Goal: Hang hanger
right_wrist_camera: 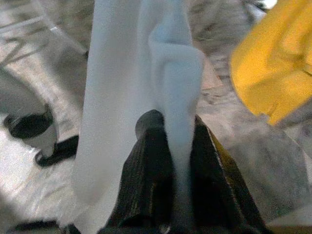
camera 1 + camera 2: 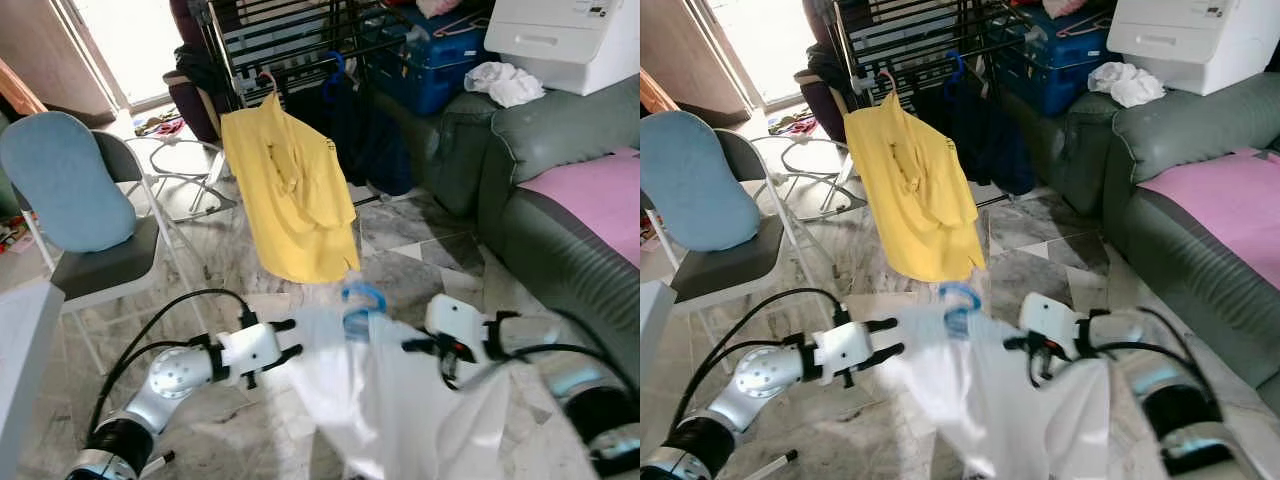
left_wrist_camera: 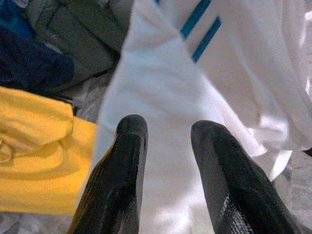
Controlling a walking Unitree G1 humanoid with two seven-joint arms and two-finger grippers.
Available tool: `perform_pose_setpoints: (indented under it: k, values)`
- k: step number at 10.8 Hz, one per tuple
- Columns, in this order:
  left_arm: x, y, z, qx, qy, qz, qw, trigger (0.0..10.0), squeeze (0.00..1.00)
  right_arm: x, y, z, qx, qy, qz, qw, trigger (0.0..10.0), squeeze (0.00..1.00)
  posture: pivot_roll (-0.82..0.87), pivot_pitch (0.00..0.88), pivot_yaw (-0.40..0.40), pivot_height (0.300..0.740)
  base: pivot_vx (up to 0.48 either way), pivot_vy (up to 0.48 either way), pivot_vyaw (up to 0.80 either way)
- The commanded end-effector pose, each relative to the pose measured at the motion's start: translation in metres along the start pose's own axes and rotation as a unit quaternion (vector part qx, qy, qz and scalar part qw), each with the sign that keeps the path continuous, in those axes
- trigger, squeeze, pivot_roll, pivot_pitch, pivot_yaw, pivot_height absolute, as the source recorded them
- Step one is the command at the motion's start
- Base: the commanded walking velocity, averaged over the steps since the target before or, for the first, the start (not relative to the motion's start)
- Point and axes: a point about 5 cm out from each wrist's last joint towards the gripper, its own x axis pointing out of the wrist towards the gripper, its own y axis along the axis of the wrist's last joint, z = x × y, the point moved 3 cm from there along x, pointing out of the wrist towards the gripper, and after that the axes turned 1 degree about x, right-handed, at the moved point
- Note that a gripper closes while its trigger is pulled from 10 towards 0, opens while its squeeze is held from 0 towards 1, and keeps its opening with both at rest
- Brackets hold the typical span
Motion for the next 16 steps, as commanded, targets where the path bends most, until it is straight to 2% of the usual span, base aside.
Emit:
perform_pose_setpoints:
  k: [1, 2, 3, 4, 5, 6, 7, 8, 9, 10, 11, 12, 13, 14, 16]
  values:
    - [-0.011, -0.011, -0.004, -0.020, 0.034, -0.018, 0.999, 10.0, 1.00, 0.003, 0.016, 0.015, 0.012, -0.053, 0.035, 0.998, 0.0, 0.00, -0.13, 0.000, 0.174, 0.740, 0.000, 0.000, 0.00]
    - [-0.013, -0.021, -0.010, -0.083, 0.106, -0.027, 0.991, 10.0, 1.00, 0.010, 0.016, 0.017, 0.047, -0.103, 0.052, 0.992, 0.0, 0.00, -0.13, 0.000, 0.171, 0.740, 0.000, 0.000, 0.00]
    - [-0.015, -0.033, -0.016, -0.165, 0.193, -0.043, 0.966, 10.0, 1.00, 0.016, 0.012, 0.015, 0.092, -0.135, 0.059, 0.985, 0.0, 0.00, -0.14, 0.000, 0.170, 0.740, 0.000, 0.000, 0.00]
    - [-0.014, -0.039, -0.015, -0.219, 0.247, -0.052, 0.942, 10.0, 1.00, 0.021, 0.008, 0.014, 0.133, -0.173, 0.060, 0.974, 0.0, 0.00, -0.14, 0.000, 0.168, 0.740, 0.000, 0.000, 0.00]
    - [-0.016, -0.042, -0.015, -0.278, 0.319, -0.041, 0.905, 10.0, 1.00, 0.023, 0.005, 0.015, 0.199, -0.225, 0.086, 0.950, 0.0, 0.00, -0.14, 0.000, 0.166, 0.740, 0.000, 0.000, 0.00]
    - [-0.026, -0.053, -0.019, -0.323, 0.408, -0.050, 0.852, 10.0, 1.00, 0.022, -0.004, 0.016, 0.269, -0.283, 0.097, 0.916, 0.0, 0.00, -0.14, 0.000, 0.159, 0.740, 0.000, 0.000, 0.00]
    - [-0.036, -0.059, -0.021, -0.354, 0.463, -0.050, 0.811, 10.0, 1.00, 0.022, -0.014, 0.015, 0.295, -0.320, 0.089, 0.896, 0.0, 0.00, -0.14, 0.000, 0.152, 0.740, 0.000, 0.000, 0.00]
    - [-0.041, -0.062, -0.021, -0.365, 0.487, -0.054, 0.792, 10.0, 1.00, 0.023, -0.020, 0.010, 0.305, -0.329, 0.081, 0.890, 0.0, 0.00, -0.14, 0.000, 0.152, 0.740, 0.000, 0.000, 0.00]
    - [-0.044, -0.063, -0.021, -0.374, 0.506, -0.054, 0.775, 10.0, 1.00, 0.025, -0.028, 0.005, 0.336, -0.346, 0.069, 0.873, 0.0, 0.00, -0.14, 0.000, 0.147, 0.740, 0.000, 0.000, 0.00]
    - [-0.041, -0.059, -0.020, -0.372, 0.509, -0.050, 0.775, 10.0, 1.00, 0.025, -0.031, 0.003, 0.350, -0.358, 0.064, 0.863, 0.0, 0.00, -0.14, 0.000, 0.141, 0.740, 0.000, 0.000, 0.00]
    - [-0.037, -0.054, -0.021, -0.349, 0.499, -0.047, 0.792, 10.0, 1.00, 0.028, -0.030, 0.000, 0.352, -0.361, 0.068, 0.861, 10.0, 0.00, -0.14, 0.000, 0.137, 0.740, 0.000, 0.000, 0.00]
    - [-0.035, -0.052, -0.019, -0.346, 0.491, -0.045, 0.798, 10.0, 0.00, 0.029, -0.028, -0.002, 0.344, -0.370, 0.068, 0.860, 10.0, 0.00, -0.14, 0.000, 0.137, 0.740, 0.000, 0.000, 0.00]
    - [-0.030, -0.050, -0.017, -0.350, 0.479, -0.039, 0.804, 10.0, 0.00, 0.034, -0.023, -0.004, 0.329, -0.386, 0.058, 0.860, 10.0, 0.00, -0.14, 0.000, 0.140, 0.740, 0.000, 0.000, 0.00]
    - [-0.026, -0.047, -0.017, -0.351, 0.471, -0.036, 0.808, 10.0, 0.00, 0.039, -0.014, -0.006, 0.354, -0.379, 0.080, 0.851, 10.0, 0.00, -0.15, 0.000, 0.151, 0.740, 0.000, 0.000, 0.00]
    - [-0.016, -0.042, -0.018, -0.353, 0.454, -0.030, 0.818, 10.0, 0.00, 0.033, -0.011, -0.001, 0.345, -0.405, 0.089, 0.842, 10.0, 0.00, -0.17, 0.000, 0.172, 0.740, 0.000, 0.000, 0.00]
